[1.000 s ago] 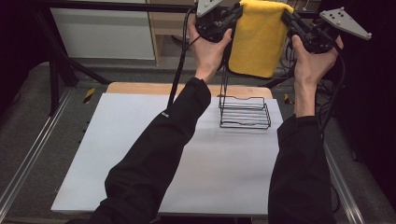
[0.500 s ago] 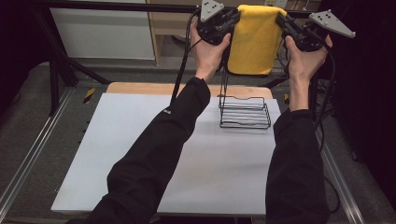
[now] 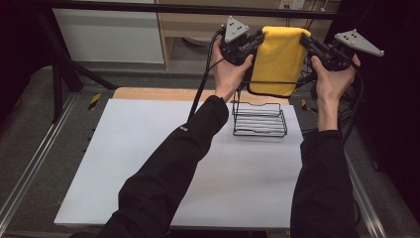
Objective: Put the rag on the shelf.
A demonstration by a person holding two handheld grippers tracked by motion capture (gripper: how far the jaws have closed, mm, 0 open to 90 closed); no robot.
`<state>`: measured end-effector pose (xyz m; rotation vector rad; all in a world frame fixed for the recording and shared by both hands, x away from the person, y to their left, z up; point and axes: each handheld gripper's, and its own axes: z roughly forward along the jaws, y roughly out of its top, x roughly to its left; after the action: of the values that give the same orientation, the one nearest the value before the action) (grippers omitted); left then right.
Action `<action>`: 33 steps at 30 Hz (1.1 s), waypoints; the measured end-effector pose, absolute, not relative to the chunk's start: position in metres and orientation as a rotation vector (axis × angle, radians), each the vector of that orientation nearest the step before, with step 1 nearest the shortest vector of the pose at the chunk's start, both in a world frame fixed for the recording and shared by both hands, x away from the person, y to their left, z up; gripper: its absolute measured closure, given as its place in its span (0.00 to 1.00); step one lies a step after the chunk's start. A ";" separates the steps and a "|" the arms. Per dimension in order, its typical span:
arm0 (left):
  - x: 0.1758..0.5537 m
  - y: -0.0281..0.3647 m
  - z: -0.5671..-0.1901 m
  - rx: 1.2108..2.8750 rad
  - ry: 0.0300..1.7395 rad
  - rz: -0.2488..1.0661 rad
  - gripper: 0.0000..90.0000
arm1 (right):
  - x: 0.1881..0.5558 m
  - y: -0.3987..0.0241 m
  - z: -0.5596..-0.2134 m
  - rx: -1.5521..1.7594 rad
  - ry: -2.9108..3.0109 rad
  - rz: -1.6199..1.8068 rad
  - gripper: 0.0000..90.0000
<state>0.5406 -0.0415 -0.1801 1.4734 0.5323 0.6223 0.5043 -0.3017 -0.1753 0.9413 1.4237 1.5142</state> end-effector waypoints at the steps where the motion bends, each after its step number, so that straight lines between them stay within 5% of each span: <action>1: 0.539 -0.042 -0.182 1.483 0.530 0.619 0.90 | 0.503 -0.303 -0.178 0.945 1.428 1.517 0.93; 33: 0.513 -0.027 -0.205 1.604 0.495 0.546 0.89 | 0.475 -0.305 -0.209 0.941 1.520 1.524 0.93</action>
<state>0.5129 -0.0272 -0.2047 1.6042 0.4954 0.5455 0.4745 -0.3046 -0.2090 0.9408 1.5198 1.5240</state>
